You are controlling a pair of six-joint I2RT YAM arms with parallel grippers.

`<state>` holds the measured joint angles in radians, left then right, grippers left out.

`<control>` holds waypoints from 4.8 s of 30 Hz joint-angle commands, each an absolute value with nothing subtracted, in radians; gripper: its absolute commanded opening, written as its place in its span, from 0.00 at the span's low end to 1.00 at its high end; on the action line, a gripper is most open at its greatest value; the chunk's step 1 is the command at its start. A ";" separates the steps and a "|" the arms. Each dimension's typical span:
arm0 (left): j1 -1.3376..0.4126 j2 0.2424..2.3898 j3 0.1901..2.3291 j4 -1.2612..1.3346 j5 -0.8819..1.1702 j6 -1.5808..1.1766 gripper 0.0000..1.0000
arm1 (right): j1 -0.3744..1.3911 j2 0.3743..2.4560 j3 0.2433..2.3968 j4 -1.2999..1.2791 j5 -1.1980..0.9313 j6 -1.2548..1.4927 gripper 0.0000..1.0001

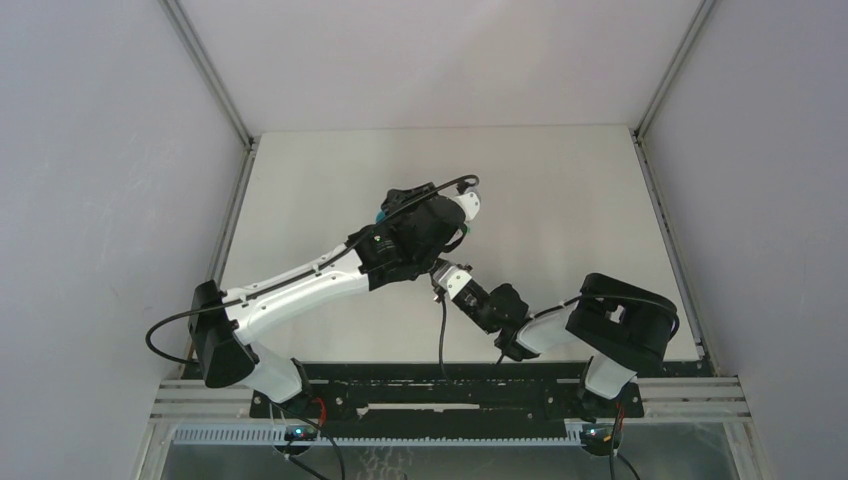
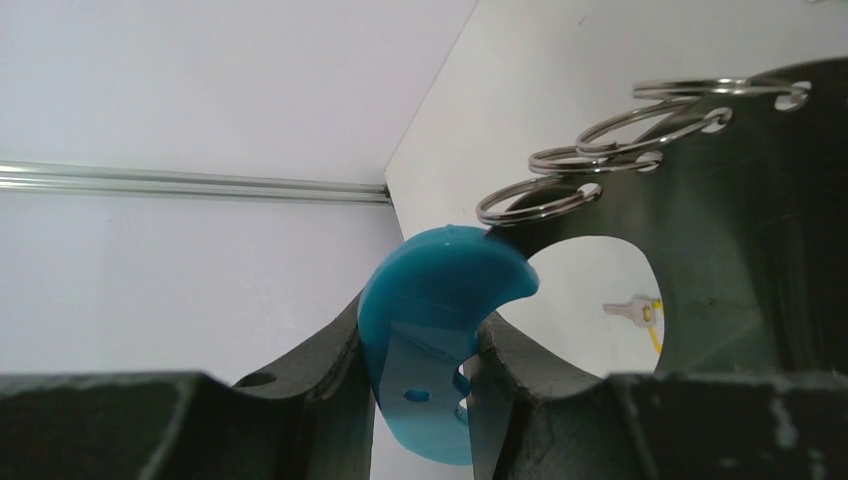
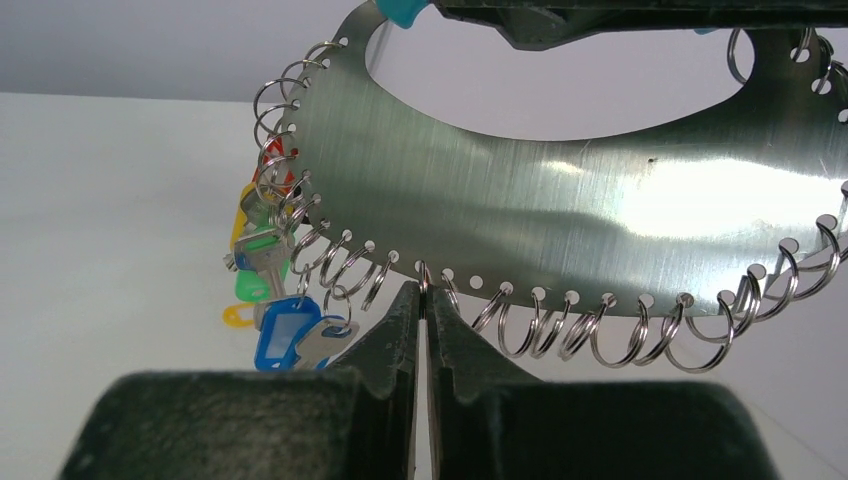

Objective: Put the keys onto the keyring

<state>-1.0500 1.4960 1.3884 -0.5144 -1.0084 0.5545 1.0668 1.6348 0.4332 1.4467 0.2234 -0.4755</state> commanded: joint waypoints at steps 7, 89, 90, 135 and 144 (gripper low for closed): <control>-1.003 1.421 1.432 -0.541 -0.875 0.347 0.09 | 1.084 1.528 0.367 1.489 0.184 -0.460 0.00; -0.665 1.165 0.221 1.061 0.481 -0.072 0.76 | 0.719 1.162 0.302 0.879 -0.516 -0.270 0.00; -0.656 1.183 0.223 1.074 0.517 -0.060 0.75 | 0.715 1.165 0.304 0.882 -0.523 -0.267 0.00; -0.568 1.472 0.416 1.109 0.911 -0.109 0.16 | 0.698 1.290 0.367 0.956 -0.659 -0.240 0.00; -0.577 1.459 0.409 1.109 0.884 -0.101 0.18 | 0.701 1.306 0.373 0.955 -0.686 -0.227 0.00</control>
<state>-0.5709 1.4902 0.3607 1.0813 0.8944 -0.1276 0.6998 1.3010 0.3241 0.8799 -0.6411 -0.2611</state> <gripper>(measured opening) 0.152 0.005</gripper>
